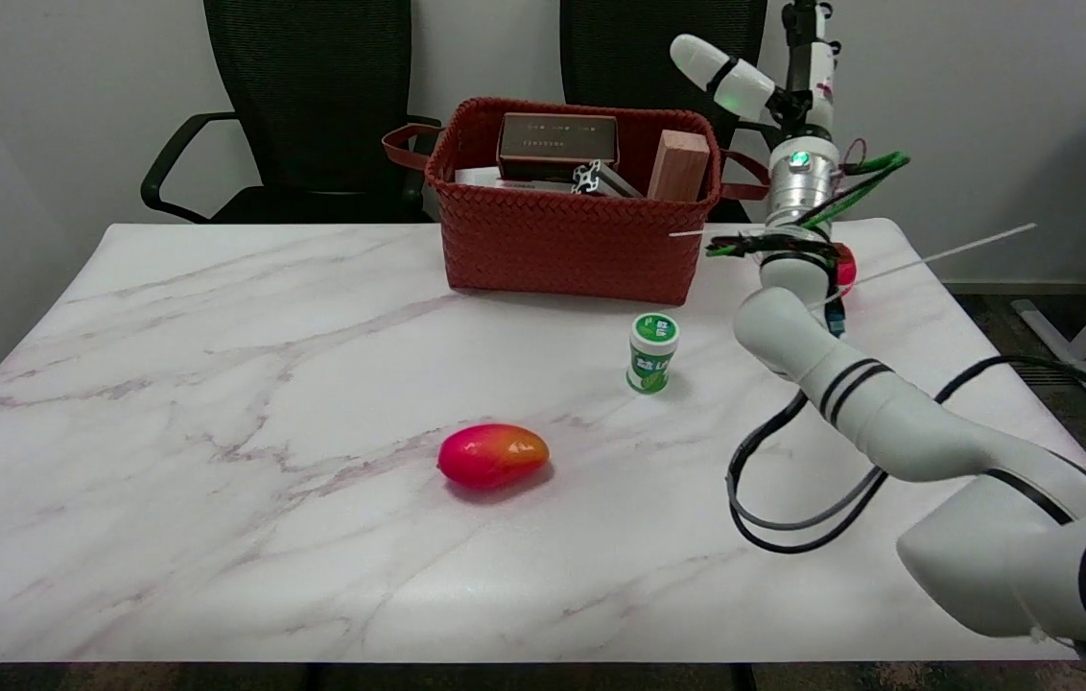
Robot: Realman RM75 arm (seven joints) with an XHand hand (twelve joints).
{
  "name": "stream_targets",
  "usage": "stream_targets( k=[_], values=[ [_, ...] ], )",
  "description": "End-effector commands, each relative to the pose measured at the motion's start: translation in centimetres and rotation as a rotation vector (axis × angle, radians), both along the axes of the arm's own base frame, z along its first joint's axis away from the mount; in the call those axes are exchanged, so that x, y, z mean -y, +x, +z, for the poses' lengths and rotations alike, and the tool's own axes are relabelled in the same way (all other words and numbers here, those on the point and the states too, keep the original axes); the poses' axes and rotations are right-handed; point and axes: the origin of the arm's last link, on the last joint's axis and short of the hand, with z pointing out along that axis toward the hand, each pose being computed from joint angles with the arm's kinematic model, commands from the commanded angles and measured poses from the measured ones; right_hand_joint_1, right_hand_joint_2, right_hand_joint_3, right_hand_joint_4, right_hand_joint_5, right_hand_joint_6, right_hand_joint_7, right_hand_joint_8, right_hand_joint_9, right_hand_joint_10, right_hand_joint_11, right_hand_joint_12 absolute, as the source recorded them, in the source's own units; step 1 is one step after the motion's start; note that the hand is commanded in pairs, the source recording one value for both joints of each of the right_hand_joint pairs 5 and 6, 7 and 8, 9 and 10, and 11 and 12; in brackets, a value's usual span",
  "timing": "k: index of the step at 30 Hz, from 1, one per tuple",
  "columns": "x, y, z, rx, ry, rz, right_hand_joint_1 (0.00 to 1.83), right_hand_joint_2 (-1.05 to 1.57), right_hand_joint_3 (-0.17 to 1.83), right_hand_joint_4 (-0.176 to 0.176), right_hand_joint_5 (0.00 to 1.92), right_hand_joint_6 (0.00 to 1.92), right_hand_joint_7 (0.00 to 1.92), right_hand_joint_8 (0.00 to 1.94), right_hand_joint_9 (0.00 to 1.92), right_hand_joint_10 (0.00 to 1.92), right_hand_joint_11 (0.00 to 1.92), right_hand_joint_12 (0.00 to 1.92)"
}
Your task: Place the metal rectangular block into the brown storage basket.
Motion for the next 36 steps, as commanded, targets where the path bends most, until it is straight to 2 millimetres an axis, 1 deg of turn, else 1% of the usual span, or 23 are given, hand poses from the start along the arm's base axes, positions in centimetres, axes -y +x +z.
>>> stream_targets(
  k=[1,6,10,11,12,15,18,21,26,36],
  values=[
    [-9.8,0.4,1.0,-0.315,-0.191,-0.034,1.01,0.31,0.17,0.0,0.09,0.09,0.16,0.16,0.11,0.11,0.0,0.0],
    [-12.9,-1.1,-0.8,-0.463,-0.261,-0.063,1.03,0.39,0.3,0.0,0.11,0.11,0.18,0.18,0.13,0.13,0.0,0.0],
    [-15.9,-2.8,-1.6,-0.545,-0.357,-0.103,1.06,0.52,0.42,0.0,0.12,0.12,0.22,0.22,0.16,0.16,0.08,0.08],
    [-16.5,-3.2,-1.7,-0.56,-0.378,-0.119,1.08,0.56,0.46,0.0,0.11,0.11,0.26,0.26,0.17,0.17,0.12,0.12],
    [-17.1,-3.8,-2.0,-0.575,-0.397,-0.14,1.1,0.61,0.51,0.0,0.1,0.1,0.35,0.35,0.2,0.2,0.16,0.16],
    [-18.8,-5.5,-2.9,-0.613,-0.419,-0.202,1.11,0.65,0.57,0.0,0.1,0.1,0.41,0.41,0.22,0.22,0.21,0.21],
    [-19.9,-7.0,-4.5,-0.646,-0.425,-0.246,1.12,0.68,0.61,0.0,0.1,0.1,0.45,0.45,0.24,0.24,0.23,0.23],
    [-20.9,-8.1,-5.9,-0.668,-0.447,-0.26,1.13,0.72,0.67,0.0,0.1,0.1,0.46,0.46,0.25,0.25,0.24,0.24],
    [-21.9,-9.0,-7.9,-0.687,-0.472,-0.283,1.15,0.78,0.74,0.0,0.09,0.09,0.5,0.5,0.26,0.26,0.25,0.25],
    [-23.7,-9.7,-8.9,-0.682,-0.524,-0.303,1.18,0.75,0.8,0.0,0.07,0.07,0.48,0.48,0.28,0.28,0.26,0.26]
  ],
)
